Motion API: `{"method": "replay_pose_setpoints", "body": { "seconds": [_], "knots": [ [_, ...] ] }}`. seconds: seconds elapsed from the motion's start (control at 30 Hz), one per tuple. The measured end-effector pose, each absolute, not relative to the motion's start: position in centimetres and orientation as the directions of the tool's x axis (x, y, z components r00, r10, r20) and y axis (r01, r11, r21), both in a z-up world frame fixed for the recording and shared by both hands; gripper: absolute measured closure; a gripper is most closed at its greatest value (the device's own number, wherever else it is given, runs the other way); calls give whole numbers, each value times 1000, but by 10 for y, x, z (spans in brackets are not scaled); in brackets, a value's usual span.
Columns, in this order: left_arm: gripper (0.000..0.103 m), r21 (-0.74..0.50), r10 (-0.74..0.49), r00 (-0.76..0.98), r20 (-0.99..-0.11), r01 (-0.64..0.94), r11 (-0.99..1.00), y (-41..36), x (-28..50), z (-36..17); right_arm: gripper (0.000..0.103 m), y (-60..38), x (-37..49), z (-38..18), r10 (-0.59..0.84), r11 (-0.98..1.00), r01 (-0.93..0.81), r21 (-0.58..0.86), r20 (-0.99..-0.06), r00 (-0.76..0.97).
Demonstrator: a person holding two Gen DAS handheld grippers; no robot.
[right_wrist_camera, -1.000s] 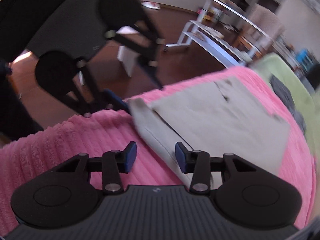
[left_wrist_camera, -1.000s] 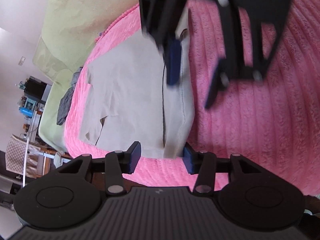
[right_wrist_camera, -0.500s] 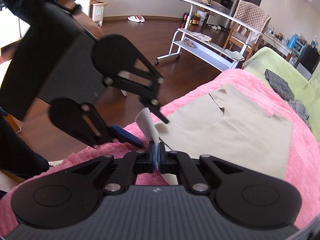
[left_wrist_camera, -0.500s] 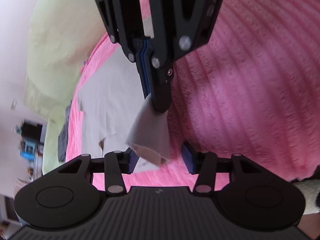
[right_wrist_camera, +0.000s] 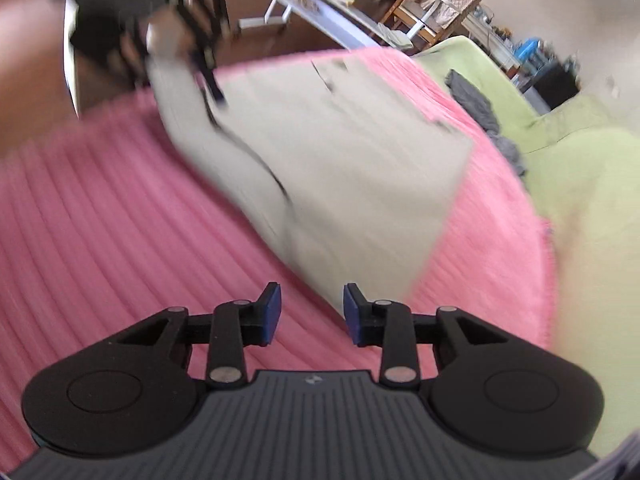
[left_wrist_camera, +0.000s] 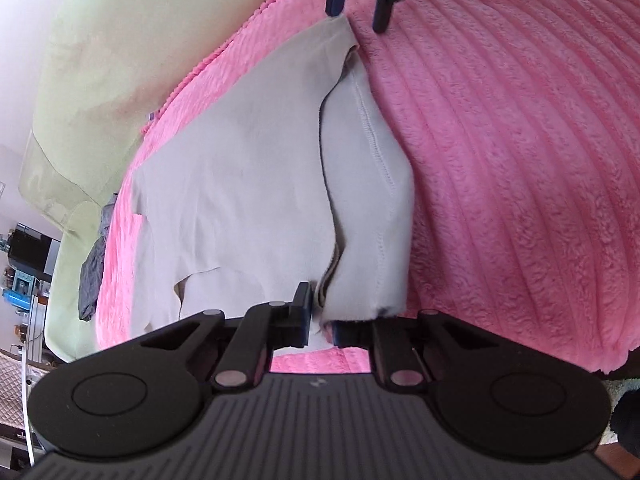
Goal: Fold clothes
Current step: 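Grasp the hem end with the right gripper while the left gripper grasps beside it, then lift the hem end with both grippers, fold it over onto the strap end, release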
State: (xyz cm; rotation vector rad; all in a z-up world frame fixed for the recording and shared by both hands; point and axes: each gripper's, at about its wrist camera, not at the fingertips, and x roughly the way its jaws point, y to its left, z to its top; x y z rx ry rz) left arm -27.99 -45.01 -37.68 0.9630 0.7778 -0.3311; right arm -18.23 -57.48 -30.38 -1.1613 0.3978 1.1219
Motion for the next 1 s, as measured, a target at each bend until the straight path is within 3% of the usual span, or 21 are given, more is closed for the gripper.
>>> {"method": "replay_pose_setpoints", "body": {
  "seconds": [0.23, 0.33, 0.47, 0.63, 0.8, 1.0],
  "knots": [
    [89, 613, 86, 690, -719, 571, 546, -455, -279, -382, 78, -583, -186, -337, 588, -256, -667, -700, -660, 467],
    [94, 594, 77, 673, -736, 586, 552, -453, -274, -377, 93, -583, -184, -345, 599, -308, -662, -683, -680, 423],
    [98, 480, 26, 605, -796, 604, 636, -435, -257, -351, 99, -569, -165, -304, 549, -284, -813, -508, -781, 297],
    [98, 360, -24, 567, -824, 555, 750, -403, -222, -309, 100, -534, -98, -246, 441, -244, -956, -159, -897, 36],
    [98, 228, -59, 547, -835, 442, 868, -353, -190, -280, 100, -476, -32, -220, 363, -277, -961, -23, -928, -82],
    [98, 83, -113, 555, -824, 315, 946, -282, -128, -279, 99, -398, 46, -230, 324, -236, -970, 61, -936, -137]
  ]
}}
